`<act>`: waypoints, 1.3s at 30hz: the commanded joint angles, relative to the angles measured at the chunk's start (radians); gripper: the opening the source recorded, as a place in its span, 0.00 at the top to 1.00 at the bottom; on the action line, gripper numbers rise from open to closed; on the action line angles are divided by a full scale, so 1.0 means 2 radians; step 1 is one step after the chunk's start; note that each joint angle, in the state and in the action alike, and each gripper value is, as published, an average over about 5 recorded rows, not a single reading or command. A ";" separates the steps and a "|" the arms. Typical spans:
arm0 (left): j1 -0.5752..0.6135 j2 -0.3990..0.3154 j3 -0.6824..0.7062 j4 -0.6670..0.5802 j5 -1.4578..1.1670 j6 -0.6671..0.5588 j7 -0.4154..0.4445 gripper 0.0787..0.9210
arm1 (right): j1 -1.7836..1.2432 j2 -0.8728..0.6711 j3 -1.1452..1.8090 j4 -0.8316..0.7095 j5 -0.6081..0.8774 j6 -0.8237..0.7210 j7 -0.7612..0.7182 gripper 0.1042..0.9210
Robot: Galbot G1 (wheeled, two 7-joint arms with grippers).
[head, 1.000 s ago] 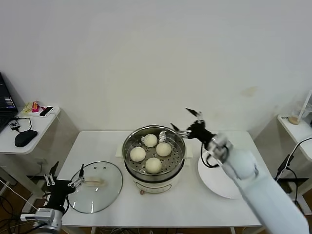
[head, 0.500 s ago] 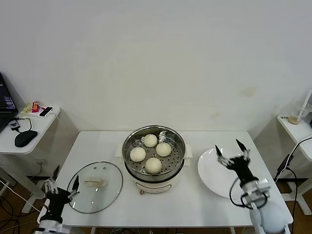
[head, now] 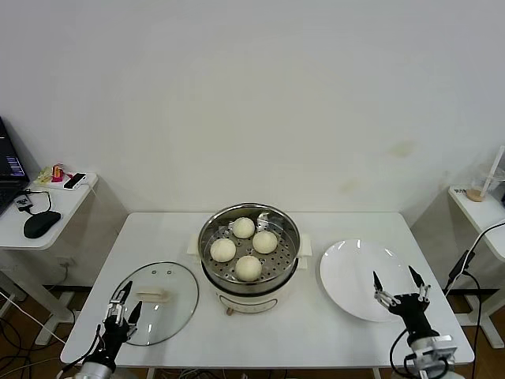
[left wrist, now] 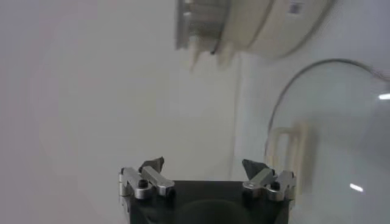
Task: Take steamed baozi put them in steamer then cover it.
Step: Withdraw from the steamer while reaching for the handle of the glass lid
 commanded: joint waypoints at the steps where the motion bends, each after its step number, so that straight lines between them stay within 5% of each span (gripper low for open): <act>1: -0.044 0.007 0.018 0.051 0.064 -0.005 0.013 0.12 | -0.025 0.019 0.020 -0.001 -0.021 0.010 -0.004 0.12; 20: -0.132 0.017 0.045 0.133 0.057 0.001 0.019 0.12 | -0.040 0.026 0.023 -0.001 -0.034 0.014 -0.006 0.12; 39: -0.157 0.012 0.053 0.154 0.029 0.006 0.019 0.12 | -0.042 0.030 0.018 -0.004 -0.042 0.017 -0.008 0.12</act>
